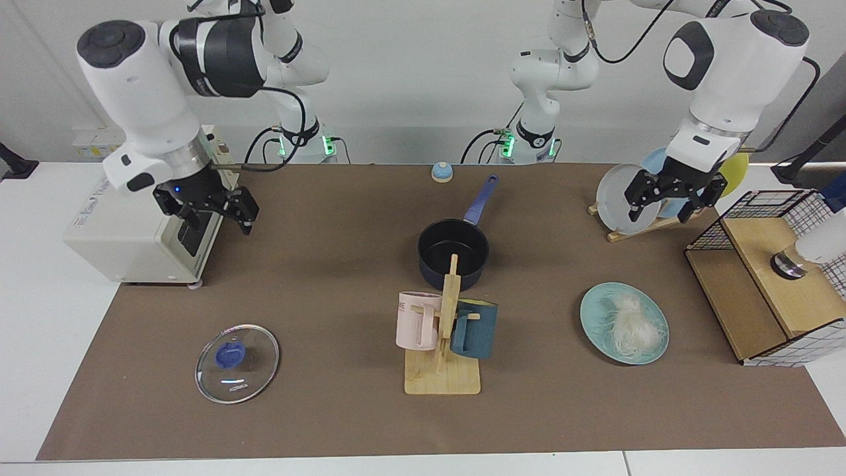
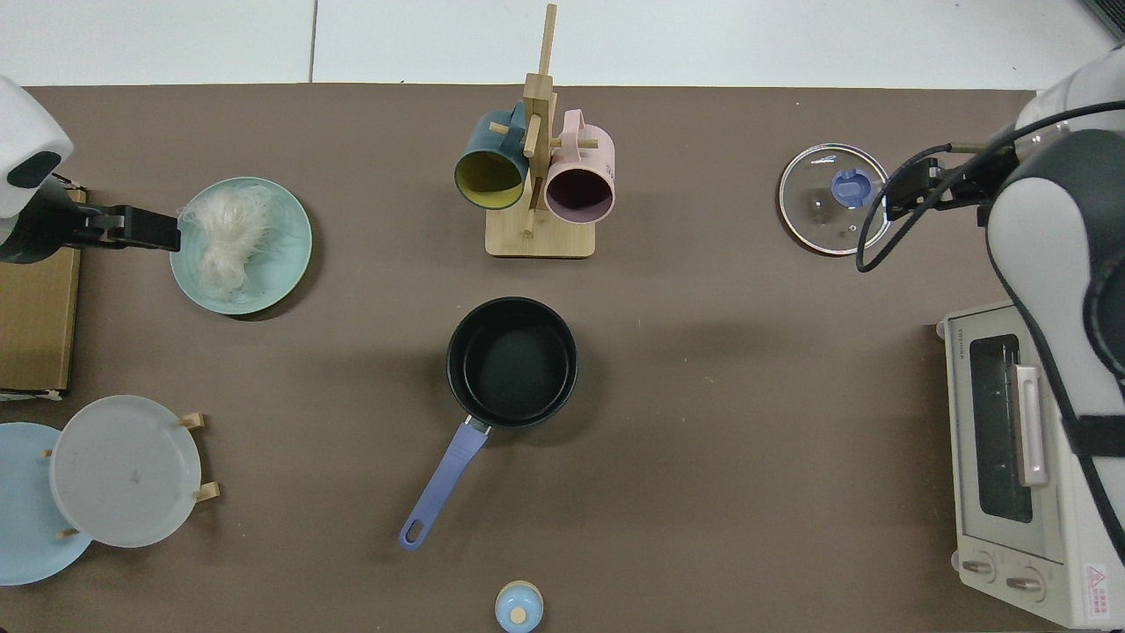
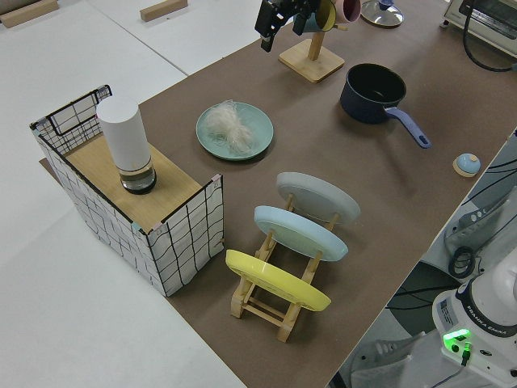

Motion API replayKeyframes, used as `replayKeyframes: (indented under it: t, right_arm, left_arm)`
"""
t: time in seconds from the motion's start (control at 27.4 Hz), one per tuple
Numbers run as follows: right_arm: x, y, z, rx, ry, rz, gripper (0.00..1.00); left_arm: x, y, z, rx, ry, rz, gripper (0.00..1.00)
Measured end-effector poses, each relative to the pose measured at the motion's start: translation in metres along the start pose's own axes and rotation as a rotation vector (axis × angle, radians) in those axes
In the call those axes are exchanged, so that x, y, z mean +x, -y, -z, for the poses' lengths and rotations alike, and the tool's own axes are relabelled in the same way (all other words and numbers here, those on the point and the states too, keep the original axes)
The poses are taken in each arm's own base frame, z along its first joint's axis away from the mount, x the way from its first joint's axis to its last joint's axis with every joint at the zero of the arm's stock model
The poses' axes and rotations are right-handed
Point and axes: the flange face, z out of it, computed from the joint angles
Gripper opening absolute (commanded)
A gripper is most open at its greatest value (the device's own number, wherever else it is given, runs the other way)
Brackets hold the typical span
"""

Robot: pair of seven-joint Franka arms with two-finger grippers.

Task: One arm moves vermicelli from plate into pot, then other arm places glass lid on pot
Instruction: 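Move the left gripper to the vermicelli plate while the right gripper reaches the lid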

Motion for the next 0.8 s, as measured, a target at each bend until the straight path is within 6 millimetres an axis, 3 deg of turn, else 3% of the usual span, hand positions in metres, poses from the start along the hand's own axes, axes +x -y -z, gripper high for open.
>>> replayKeyframes:
  t: [0.22,0.33,0.55,0.8]
  right_arm:
    - [0.045,-0.007,-0.056,-0.024,-0.013,0.081,1.0]
    - [0.058,-0.011,-0.075,-0.031,-0.035,0.094,1.0]
    - [0.074,-0.01,-0.11,-0.038,-0.046,0.102,1.0]
    - [0.082,-0.005,-0.146,-0.042,-0.031,0.109,1.0]
  left_arm:
    - [0.017,0.003,-0.036,0.008,-0.002,0.016,1.0]
    - [0.024,0.006,-0.052,0.013,-0.012,0.021,1.0]
    - [0.038,0.013,-0.09,0.024,-0.024,0.038,1.0]
    - [0.054,0.032,-0.156,0.046,-0.039,0.068,1.0]
